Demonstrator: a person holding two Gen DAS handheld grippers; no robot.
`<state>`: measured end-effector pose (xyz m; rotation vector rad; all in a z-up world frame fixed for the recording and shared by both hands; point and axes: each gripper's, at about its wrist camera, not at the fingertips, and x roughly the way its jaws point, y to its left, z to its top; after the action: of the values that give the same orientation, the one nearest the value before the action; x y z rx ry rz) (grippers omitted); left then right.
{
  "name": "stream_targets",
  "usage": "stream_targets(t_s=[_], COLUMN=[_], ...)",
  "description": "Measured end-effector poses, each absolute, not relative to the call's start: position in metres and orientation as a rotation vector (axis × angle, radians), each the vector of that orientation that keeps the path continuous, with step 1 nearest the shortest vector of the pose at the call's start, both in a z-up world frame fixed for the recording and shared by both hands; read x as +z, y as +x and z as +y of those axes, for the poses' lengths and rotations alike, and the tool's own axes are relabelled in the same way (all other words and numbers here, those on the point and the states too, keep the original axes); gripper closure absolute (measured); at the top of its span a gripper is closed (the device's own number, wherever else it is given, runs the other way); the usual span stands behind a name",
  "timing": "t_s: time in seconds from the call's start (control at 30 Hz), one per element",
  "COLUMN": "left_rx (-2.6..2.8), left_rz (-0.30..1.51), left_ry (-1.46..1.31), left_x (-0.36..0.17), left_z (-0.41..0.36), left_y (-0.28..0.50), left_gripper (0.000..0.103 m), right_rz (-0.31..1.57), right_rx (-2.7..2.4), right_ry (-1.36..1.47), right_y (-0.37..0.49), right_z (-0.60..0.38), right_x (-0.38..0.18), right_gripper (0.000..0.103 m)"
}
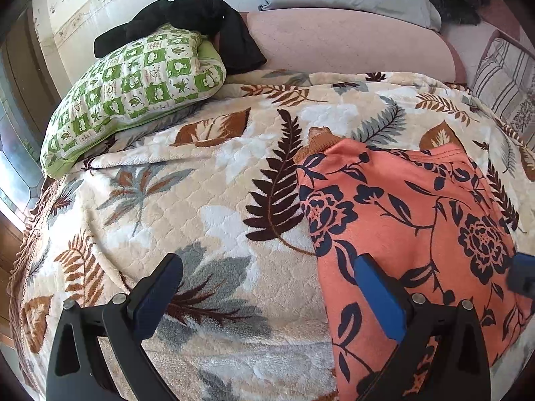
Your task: Fold small clothes
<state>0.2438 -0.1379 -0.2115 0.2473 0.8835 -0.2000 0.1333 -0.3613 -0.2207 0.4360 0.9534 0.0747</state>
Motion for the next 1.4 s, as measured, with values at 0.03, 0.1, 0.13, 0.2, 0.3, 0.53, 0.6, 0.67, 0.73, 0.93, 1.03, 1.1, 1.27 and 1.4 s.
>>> stream_targets(t_s=[0.03, 0.1, 0.13, 0.2, 0.3, 0.53, 0.6, 0.67, 0.73, 0.93, 1.03, 1.1, 1.27, 1.4], left_rx=[-0.214, -0.244, -0.257, -0.27, -0.27, -0.273, -0.273, -0.276, -0.273, -0.276, -0.276, -0.278, -0.278, -0.279], left_rz=[0.885, 0.892, 0.898, 0.901, 0.892, 0.894, 0.89, 0.894, 0.89, 0.89, 0.888, 0.888, 0.887, 0.887], left_ry=[0.242, 0.243, 0.25, 0.273, 0.295, 0.289, 0.295, 0.296, 0.301, 0.3, 0.302, 0.303, 0.305, 0.306], left_x=[-0.21, -0.211, -0.213, -0.217, -0.218, -0.218, -0.219, -0.22, -0.22, -0.219, -0.219, -0.219, -0.219, -0.219], left_z=[-0.139, -0.142, -0.144, -0.15, -0.155, -0.153, -0.155, -0.156, -0.157, -0.157, -0.158, -0.158, -0.159, -0.16], left_y=[0.239, 0.231, 0.227, 0.223, 0.219, 0.221, 0.221, 0.221, 0.221, 0.221, 0.221, 0.22, 0.22, 0.22], left_gripper=[0.001, 0.001, 0.001, 0.001, 0.001, 0.001, 0.001, 0.001, 0.001, 0.001, 0.001, 0.001, 0.001, 0.001], right_rz=[0.981, 1.033, 1.029, 1.015, 1.003, 0.923, 0.951, 1.037, 1.044, 0.972, 0.91, 0.861, 0.817, 0.823], right_rx=[0.064, 0.089, 0.098, 0.115, 0.137, 0.139, 0.145, 0.133, 0.138, 0.163, 0.129, 0.107, 0.069, 0.052], right_ry=[0.424, 0.423, 0.418, 0.409, 0.447, 0.485, 0.499, 0.482, 0.447, 0.469, 0.491, 0.53, 0.619, 0.651], right_y=[0.133, 0.139, 0.14, 0.14, 0.14, 0.135, 0.137, 0.143, 0.146, 0.14, 0.135, 0.132, 0.13, 0.131], right_z=[-0.362, -0.363, -0.363, -0.363, -0.369, -0.388, -0.39, -0.387, -0.382, -0.393, -0.407, -0.419, -0.446, -0.46], right_x=[-0.229, -0.248, -0.25, -0.245, -0.244, -0.227, -0.232, -0.248, -0.251, -0.24, -0.233, -0.228, -0.228, -0.234], right_gripper=[0.053, 0.053, 0.053, 0.05, 0.05, 0.05, 0.05, 0.05, 0.05, 0.05, 0.045, 0.035, 0.032, 0.032])
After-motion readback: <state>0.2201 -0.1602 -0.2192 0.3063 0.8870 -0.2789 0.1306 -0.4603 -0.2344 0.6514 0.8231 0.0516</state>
